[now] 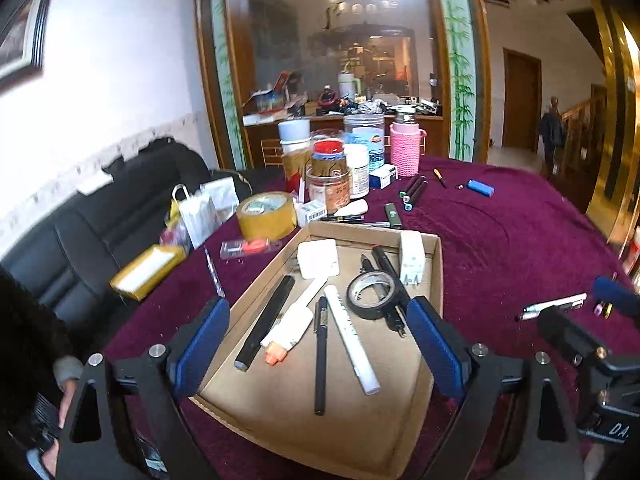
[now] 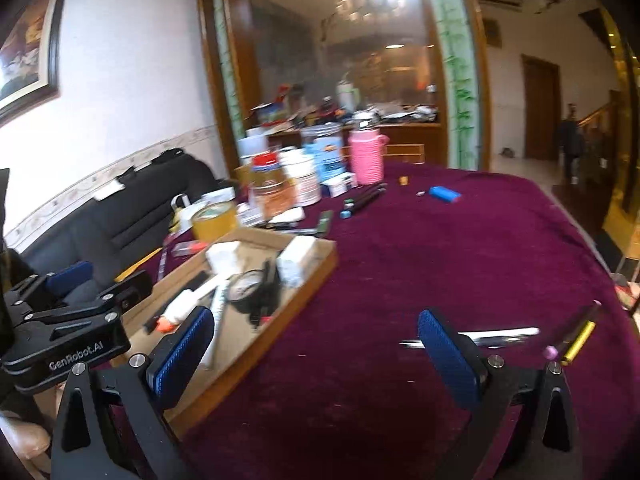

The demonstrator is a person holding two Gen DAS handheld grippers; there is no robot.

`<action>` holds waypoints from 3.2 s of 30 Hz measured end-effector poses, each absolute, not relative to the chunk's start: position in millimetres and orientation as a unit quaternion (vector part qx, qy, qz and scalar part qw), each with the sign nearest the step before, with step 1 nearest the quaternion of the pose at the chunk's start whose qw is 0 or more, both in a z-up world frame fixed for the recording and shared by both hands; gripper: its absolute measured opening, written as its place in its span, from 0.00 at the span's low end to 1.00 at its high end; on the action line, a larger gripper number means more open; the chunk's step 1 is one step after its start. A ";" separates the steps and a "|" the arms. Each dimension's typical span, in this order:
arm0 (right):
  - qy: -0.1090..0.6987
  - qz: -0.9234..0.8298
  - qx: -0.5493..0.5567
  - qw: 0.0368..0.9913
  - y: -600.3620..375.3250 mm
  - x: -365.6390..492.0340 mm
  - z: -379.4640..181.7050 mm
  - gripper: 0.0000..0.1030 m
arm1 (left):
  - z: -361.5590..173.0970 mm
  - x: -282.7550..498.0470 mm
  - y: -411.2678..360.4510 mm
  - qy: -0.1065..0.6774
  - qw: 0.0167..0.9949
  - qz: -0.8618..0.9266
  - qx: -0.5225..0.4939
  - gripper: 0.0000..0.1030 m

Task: Organize rigid objects
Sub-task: 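Move both tools back over the remaining pens on the table, then grasp a white-and-blue pen with the left tool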

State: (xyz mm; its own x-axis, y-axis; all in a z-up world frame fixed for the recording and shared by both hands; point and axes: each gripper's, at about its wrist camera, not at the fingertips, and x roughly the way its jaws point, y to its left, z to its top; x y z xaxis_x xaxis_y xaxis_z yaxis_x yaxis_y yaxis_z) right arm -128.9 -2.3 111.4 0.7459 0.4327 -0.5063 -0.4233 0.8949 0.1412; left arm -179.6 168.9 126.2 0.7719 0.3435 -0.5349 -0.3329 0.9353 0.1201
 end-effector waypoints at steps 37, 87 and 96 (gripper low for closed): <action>0.315 0.107 0.080 0.940 -108.2 -107.2 98.7 1.00 | 88.5 -149.9 96.3 0.400 0.915 0.052 0.021 0.90; 0.382 -0.019 0.253 0.889 -284.8 -16.4 31.3 0.99 | 5.3 32.5 -39.7 0.469 0.834 -0.252 0.142 0.36; 0.390 -0.019 0.247 0.887 -281.6 -11.5 28.3 0.99 | 9.1 34.4 -59.2 0.473 0.840 -0.237 0.116 0.07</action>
